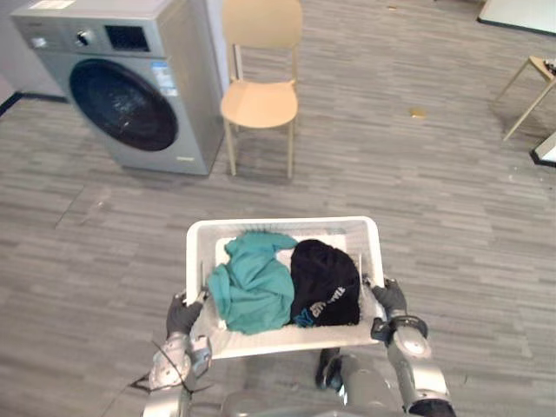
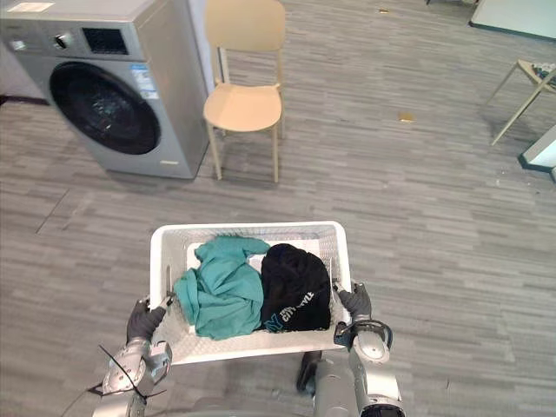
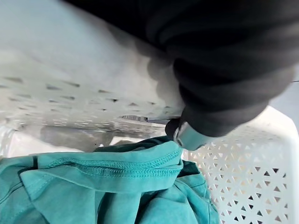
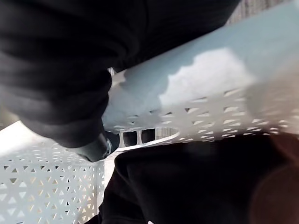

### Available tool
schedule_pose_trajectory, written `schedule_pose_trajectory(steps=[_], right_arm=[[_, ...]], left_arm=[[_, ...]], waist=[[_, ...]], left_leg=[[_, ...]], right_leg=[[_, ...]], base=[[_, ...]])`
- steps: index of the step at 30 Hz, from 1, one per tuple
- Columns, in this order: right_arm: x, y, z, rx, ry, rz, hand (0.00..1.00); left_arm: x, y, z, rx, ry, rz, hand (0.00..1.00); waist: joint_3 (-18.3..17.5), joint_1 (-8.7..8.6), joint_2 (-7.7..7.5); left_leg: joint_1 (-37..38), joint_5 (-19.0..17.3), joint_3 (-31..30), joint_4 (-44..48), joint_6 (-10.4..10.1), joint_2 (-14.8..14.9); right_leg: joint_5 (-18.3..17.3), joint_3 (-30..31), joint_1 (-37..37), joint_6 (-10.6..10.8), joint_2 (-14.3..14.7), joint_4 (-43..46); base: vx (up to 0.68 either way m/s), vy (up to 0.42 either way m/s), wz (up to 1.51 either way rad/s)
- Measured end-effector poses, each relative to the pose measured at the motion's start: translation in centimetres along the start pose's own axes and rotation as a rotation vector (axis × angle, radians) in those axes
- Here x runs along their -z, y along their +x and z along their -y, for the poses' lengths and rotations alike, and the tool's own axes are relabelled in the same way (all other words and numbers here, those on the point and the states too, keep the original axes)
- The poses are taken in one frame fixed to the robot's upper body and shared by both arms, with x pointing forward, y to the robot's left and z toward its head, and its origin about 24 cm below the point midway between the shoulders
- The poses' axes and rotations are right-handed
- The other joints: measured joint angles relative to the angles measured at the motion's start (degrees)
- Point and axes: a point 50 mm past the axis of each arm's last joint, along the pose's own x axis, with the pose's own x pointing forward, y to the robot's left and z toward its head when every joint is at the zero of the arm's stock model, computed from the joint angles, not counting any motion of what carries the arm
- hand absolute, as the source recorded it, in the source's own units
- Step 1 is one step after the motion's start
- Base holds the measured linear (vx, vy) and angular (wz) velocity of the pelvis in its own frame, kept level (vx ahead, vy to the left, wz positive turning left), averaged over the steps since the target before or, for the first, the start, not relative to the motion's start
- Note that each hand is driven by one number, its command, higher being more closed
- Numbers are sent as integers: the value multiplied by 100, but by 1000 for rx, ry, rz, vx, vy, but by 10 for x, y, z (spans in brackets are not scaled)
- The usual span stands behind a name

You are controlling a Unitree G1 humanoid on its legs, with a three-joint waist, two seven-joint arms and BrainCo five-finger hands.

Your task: Pick up the laundry basket with both hands and put the clothes into the washing machine.

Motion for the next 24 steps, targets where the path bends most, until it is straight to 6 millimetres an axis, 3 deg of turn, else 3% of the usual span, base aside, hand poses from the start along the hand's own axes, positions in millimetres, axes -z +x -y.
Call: schedule_pose_trajectory(steps=[1,2,3,4,6,8,9,10,11,12,13,15,16,17,18,19,20,21,22,23,24], right_arm=[[-4,-2,0,-5,6,18,100],[-8,-1,1,5,13,33,100],[-13,1,1,7,17,50,100],[-15,2,2,6,15,58,100],[-29,10,-2,-12,16,101,100],[-47,23,-10,-44,9,154,100],[-48,25,-12,-49,16,153,100],[-45,24,-12,-49,21,144,100],[-36,24,-19,-54,57,110,100],[-34,23,-21,-50,68,100,100],[-33,23,-22,-49,73,98,100],[-28,23,-27,-54,91,76,100],[-22,22,-32,-60,108,53,100],[-19,20,-36,-66,118,42,100],[-16,18,-41,-80,124,33,100],[-16,18,-43,-87,125,35,100],[-20,17,-44,-97,132,51,100],[-22,17,-44,-101,136,62,100],[-28,16,-44,-105,142,84,100],[-30,17,-44,-110,140,96,100],[-30,17,-44,-110,140,93,100]], left_arm=[[0,0,1,10,-7,-2,100],[-2,1,5,20,-19,5,100],[-5,4,7,27,-30,18,100],[-7,5,8,33,-34,25,100],[-17,10,9,37,-53,62,100],[-28,11,5,14,-62,115,100],[-30,11,4,3,-63,124,100],[-30,10,2,-7,-58,125,100],[-31,10,-3,-22,-44,129,100],[-33,12,-6,-33,-32,131,100],[-34,12,-7,-34,-24,133,100],[-35,12,-11,-34,-2,138,100],[-35,11,-14,-42,12,133,100],[-35,8,-18,-48,27,134,100],[-39,4,-24,-61,48,151,100],[-41,1,-26,-70,54,160,100],[-45,0,-28,-76,54,179,100],[-46,-1,-28,-76,53,188,100],[-50,-1,-29,-83,50,208,100],[-50,-1,-31,-90,43,211,100],[-50,0,-31,-94,37,208,100]], waist=[[5,145,-16],[65,200,-114],[142,216,-328],[160,237,-412],[250,456,-603],[324,660,-735],[319,687,-716],[299,770,-749],[188,807,-964],[191,748,-998],[190,750,-1001],[201,757,-1002],[220,769,-980],[270,760,-902],[288,743,-877],[296,730,-860],[292,705,-839],[283,694,-819],[279,661,-813],[280,661,-813],[277,657,-817]], left_leg=[[-429,-93,252,821,98,362],[-762,-483,424,1258,116,363],[-1173,-924,559,1391,63,88],[-1403,-1128,634,1315,40,-109],[-2085,-1588,653,-24,-368,-712],[-2556,-1399,537,-2093,-714,-1154],[-2631,-917,437,-3061,-849,-1324],[-2585,-543,359,-3093,-819,-1425],[-2579,-335,286,-2807,-746,-1612],[-2593,-571,147,-2482,-423,-1655],[-2583,-726,124,-2347,-352,-1675],[-2348,-1236,99,-1890,-108,-1758],[-2042,-1557,118,-1758,-74,-1786],[-1759,-1722,116,-1751,-40,-1795],[-1389,-1873,114,-1884,-59,-1825],[-1244,-1927,105,-1987,-88,-1847],[-1026,-2032,41,-2148,-142,-1863],[-963,-2092,-11,-2204,-182,-1862],[-877,-2193,-53,-2252,-233,-1862],[-741,-2334,-103,-2250,-285,-1894],[-661,-2395,-134,-2248,-299,-1923]], right_leg=[[-86,98,328,-78,213,-257],[-92,228,651,-86,280,-545],[-91,350,1087,-85,238,-952],[-90,409,1317,-84,221,-1180],[-95,486,1972,-79,180,-1705],[-422,457,2371,263,91,-1806],[-689,454,2621,466,100,-1781],[-861,467,2749,557,52,-1692],[-1162,402,2824,615,-115,-1273],[-1269,150,2548,757,-333,-231],[-1232,123,2306,819,-483,457],[-486,241,1536,1682,-1016,2670],[-467,328,1221,1678,-1201,3676],[-564,318,1042,1505,-1273,4091],[-755,280,765,1167,-1265,4196],[-845,237,606,1022,-1250,4030],[-995,59,333,780,-1194,3311],[-1036,-29,202,708,-1153,2800],[-1003,-167,-32,691,-1120,1604],[-742,-250,-189,745,-1131,482],[-572,-312,-256,785,-1135,69]], base=[[666,-154,-42],[796,-167,-32],[651,-116,-10],[642,-71,0],[537,4,-15],[614,121,-37],[581,169,-26],[637,200,-3],[700,198,25],[711,205,37],[681,235,42],[658,259,22],[558,180,18],[617,143,14],[494,91,14],[575,79,22],[369,20,25],[453,-7,43],[473,-45,40],[493,-59,39],[532,-88,40]])
